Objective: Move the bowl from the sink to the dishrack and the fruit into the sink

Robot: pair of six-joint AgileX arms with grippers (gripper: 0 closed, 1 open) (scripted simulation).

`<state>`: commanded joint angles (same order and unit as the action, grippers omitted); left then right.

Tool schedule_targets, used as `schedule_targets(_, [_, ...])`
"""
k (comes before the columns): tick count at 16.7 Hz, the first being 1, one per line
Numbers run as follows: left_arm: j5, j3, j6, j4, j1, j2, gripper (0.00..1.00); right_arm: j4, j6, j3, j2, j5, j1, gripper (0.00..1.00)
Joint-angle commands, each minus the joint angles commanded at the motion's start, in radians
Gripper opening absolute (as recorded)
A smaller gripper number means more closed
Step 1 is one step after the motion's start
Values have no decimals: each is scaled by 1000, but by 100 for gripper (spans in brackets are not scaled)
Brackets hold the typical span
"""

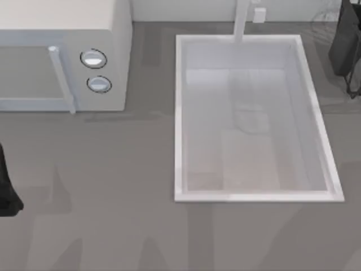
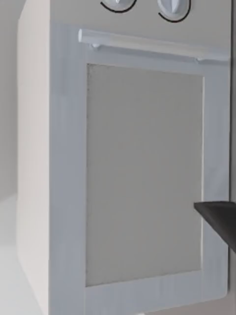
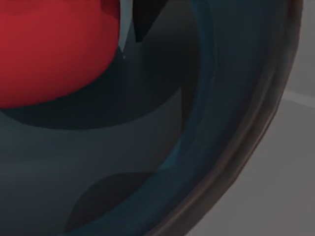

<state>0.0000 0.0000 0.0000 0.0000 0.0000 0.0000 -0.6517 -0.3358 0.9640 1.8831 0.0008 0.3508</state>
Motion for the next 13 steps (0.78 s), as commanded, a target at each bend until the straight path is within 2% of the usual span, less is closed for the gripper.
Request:
schedule_targets(6, [0,0,0,0,0,0,100,0,0,0,0,0,0,2])
schedule_targets(13, [0,0,0,0,0,0,100,0,0,0,0,0,0,0])
